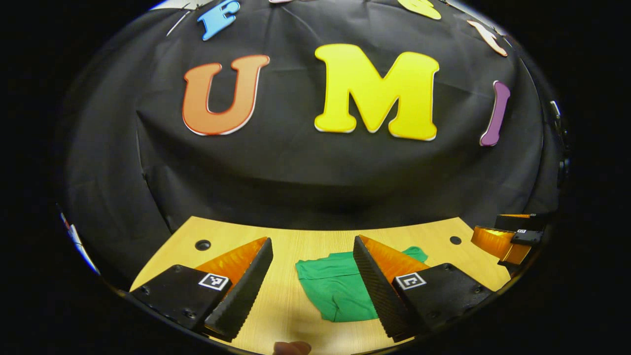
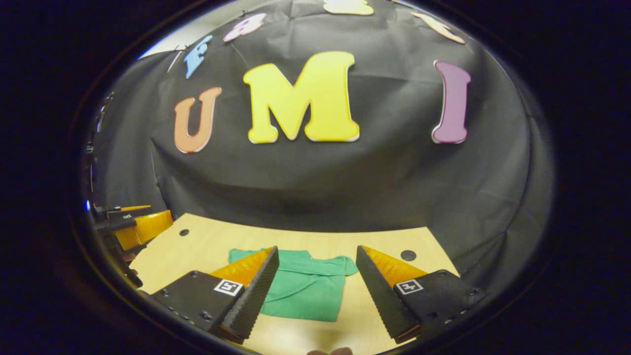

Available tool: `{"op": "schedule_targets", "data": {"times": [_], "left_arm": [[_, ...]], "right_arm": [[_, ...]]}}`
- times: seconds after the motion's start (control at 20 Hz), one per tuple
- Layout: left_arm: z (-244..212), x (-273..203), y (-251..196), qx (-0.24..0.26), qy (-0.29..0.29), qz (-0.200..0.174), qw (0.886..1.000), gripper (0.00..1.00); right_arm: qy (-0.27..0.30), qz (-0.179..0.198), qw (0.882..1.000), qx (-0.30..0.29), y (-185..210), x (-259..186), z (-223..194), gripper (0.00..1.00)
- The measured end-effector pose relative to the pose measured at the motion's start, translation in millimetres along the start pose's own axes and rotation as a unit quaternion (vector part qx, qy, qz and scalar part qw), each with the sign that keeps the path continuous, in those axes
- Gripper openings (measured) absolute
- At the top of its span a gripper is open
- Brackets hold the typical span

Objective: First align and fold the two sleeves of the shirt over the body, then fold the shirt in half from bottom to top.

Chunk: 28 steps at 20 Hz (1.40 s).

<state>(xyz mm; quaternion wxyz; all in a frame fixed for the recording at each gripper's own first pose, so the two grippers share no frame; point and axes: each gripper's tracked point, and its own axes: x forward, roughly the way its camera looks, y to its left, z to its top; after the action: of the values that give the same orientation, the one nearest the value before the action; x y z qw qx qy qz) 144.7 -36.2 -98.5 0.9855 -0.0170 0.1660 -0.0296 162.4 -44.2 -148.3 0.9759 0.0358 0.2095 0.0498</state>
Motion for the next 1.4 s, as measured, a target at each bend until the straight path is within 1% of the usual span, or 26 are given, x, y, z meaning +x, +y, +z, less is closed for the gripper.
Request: {"op": "schedule_targets", "data": {"times": [0.1,0.25,0.3,0.35,0.4,0.55,0.7,0.75,0.8,0.95,1.4], "left_arm": [[19.4,-41.2,6.4,0.003,-0.023,0.004,1.000,1.00],[31.8,-95.5,7.8,-0.001,-0.055,-0.001,0.998,1.00],[32.9,-112.6,5.9,-0.007,-0.058,-0.004,0.998,1.00],[31.3,-129.8,3.9,-0.012,-0.059,-0.008,0.998,1.00],[31.5,-144.1,1.4,-0.010,-0.064,-0.013,0.998,1.00],[28.3,-176.6,6.9,-0.002,-0.078,-0.009,0.997,1.00],[24.8,-195.5,8.4,-0.002,-0.081,-0.013,0.997,1.00],[23.6,-193.6,13.0,0.002,-0.086,-0.012,0.996,1.00],[25.5,-194.4,16.3,0.004,-0.090,-0.010,0.996,1.00],[26.2,-197.2,25.5,-0.002,-0.097,-0.008,0.995,1.00],[24.9,-194.6,34.2,-0.014,-0.095,0.001,0.995,1.00]], "right_arm": [[-0.031,-0.001,1.000,-0.003,13.2,-40.4,16.5,0.96],[-0.074,-0.012,0.997,-0.015,29.3,-95.9,34.8,0.96],[-0.082,-0.016,0.996,-0.017,35.7,-112.3,35.8,0.96],[-0.086,-0.023,0.996,-0.016,38.9,-128.1,34.2,0.92],[-0.089,-0.024,0.996,-0.012,44.3,-144.6,33.4,0.96],[-0.093,-0.030,0.995,-0.005,55.4,-176.4,24.1,0.97],[-0.098,-0.039,0.994,-0.008,60.7,-195.4,16.0,0.96],[-0.098,-0.040,0.994,-0.007,63.2,-199.6,14.9,0.94],[-0.099,-0.039,0.994,-0.004,64.3,-201.9,13.9,0.97],[-0.112,-0.045,0.993,-0.002,68.8,-206.6,18.1,0.97],[-0.120,-0.034,0.992,-0.024,83.5,-208.2,23.5,0.96]]}}
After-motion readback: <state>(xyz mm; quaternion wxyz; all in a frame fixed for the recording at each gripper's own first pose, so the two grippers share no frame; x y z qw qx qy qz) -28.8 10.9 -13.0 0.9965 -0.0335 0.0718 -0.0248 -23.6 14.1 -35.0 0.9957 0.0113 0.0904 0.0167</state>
